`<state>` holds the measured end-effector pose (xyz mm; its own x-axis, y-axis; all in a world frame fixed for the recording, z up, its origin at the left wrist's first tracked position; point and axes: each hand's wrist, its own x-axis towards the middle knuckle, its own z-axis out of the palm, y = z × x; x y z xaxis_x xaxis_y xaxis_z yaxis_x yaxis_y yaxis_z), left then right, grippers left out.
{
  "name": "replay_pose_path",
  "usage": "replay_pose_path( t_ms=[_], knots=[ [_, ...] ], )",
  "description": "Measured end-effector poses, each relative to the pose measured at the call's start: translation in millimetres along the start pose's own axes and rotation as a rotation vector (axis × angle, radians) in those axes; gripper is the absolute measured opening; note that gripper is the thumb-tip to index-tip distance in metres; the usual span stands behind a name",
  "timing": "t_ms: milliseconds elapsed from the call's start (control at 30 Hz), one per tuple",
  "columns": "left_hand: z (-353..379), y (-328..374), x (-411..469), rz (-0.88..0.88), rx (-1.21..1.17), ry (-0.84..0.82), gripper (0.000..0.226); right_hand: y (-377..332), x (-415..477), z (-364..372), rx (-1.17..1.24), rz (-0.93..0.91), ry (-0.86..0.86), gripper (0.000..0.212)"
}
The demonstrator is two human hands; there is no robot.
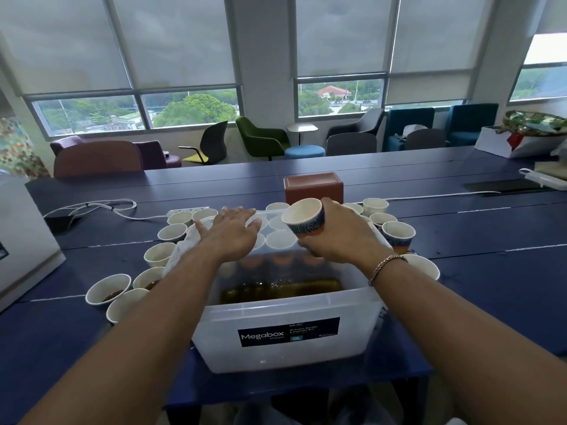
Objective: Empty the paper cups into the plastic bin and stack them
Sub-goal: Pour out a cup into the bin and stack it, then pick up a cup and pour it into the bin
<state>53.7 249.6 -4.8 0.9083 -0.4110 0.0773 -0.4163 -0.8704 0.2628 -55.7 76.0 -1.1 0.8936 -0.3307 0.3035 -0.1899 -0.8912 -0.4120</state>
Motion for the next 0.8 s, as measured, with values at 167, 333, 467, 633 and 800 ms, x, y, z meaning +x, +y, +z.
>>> replay_pose_path(
  t_ms=[167,333,467,633,800],
  knots=[
    [-21,50,-12,0.186,-0.431,0.152,0.043,14,0,-24,0.301,-0.046,0.063,0.083],
    [-24,122,-25,0.393,-0.635,0.126,0.047,43,-15,-66,0.392,-0.047,0.193,0.082],
    [-6,160,-26,0.482,-0.566,0.059,0.046,77,-26,-85,0.387,0.028,0.207,0.072],
    [11,191,-30,0.488,-0.482,0.002,0.048,114,-43,-90,0.330,0.122,0.221,0.063],
    [29,205,-29,0.512,-0.354,-0.069,0.046,131,-57,-76,0.280,0.229,0.146,0.069]
  ],
)
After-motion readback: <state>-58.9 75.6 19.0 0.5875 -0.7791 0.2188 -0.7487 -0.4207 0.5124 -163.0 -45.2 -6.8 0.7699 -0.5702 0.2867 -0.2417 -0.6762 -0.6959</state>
